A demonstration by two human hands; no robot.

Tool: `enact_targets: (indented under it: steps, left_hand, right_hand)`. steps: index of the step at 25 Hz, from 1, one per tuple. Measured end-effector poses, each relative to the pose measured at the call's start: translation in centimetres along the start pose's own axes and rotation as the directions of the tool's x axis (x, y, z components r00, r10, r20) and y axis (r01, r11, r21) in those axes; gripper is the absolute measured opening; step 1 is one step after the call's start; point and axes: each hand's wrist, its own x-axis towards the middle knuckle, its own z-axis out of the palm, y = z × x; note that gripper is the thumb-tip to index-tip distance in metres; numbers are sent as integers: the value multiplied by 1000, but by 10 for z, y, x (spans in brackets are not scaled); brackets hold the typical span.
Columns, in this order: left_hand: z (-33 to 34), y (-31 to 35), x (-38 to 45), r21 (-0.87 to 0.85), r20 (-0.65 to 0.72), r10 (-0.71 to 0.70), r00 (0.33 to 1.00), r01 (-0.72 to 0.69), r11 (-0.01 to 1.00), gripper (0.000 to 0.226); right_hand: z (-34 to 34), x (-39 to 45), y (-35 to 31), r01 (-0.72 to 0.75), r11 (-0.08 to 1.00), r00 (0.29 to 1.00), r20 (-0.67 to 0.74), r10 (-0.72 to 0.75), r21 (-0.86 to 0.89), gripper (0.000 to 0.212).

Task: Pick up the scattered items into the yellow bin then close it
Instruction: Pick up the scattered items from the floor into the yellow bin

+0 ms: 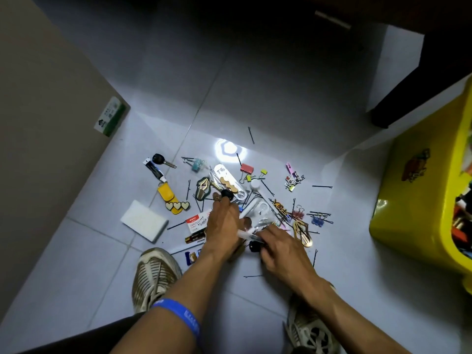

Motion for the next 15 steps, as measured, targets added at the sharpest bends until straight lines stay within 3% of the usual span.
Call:
enact_targets:
  steps: [3, 5, 8, 10, 13, 15]
  left_hand:
    - [-6, -17, 3, -147, 48, -1, 999, 8, 989, 24]
    - [-10, -22, 1, -295, 10, -117, 993, 115, 949, 21]
    - [-15, -20, 3, -621, -15, -328, 945, 248, 743, 18]
    - [-19, -18, 7, -739, 42, -360, 932, 272, 617, 16]
    - [-24, -16, 10, -825, 161, -398, 903, 344, 448, 23]
    - [-27, -17, 7, -857, 211, -421, 882, 374, 355, 24]
  right_hand:
    - [9, 13, 2, 30, 999, 998, 55, -29, -15, 34]
    - [13, 20, 5, 91, 996, 990, 106, -89, -10, 47]
    - [17, 29, 7, 207, 976, 957, 220, -189, -61, 48]
    - [20, 33, 8, 230, 964, 959, 197, -202, -130, 35]
    - [17, 27, 5, 157, 981, 977, 161, -138, -116, 16]
    - [9, 19, 5, -21, 999, 992, 123, 25, -31, 8]
